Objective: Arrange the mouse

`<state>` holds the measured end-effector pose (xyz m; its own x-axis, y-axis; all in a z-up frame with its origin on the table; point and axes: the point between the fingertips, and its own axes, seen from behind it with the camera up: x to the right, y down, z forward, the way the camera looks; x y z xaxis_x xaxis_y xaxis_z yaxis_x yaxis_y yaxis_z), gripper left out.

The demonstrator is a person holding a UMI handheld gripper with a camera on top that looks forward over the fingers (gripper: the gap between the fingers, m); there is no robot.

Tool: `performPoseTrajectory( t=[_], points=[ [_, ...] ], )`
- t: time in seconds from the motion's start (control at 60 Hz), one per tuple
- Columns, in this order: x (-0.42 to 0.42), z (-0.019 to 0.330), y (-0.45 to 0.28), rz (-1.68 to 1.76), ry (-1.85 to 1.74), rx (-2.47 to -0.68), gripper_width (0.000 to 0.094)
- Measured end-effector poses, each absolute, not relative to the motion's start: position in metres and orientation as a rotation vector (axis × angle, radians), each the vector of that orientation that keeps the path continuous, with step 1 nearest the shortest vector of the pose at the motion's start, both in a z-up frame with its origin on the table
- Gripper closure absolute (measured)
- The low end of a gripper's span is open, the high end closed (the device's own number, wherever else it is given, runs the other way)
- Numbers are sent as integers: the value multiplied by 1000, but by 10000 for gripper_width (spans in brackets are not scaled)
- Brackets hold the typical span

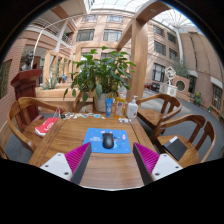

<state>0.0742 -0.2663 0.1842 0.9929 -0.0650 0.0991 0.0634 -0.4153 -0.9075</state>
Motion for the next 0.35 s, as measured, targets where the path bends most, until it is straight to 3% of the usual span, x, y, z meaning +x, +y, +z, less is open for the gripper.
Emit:
performPoseTrajectory(
  t=[0.35],
  points=[
    [74,185,-309,-152,-27,-1989,84]
  ],
)
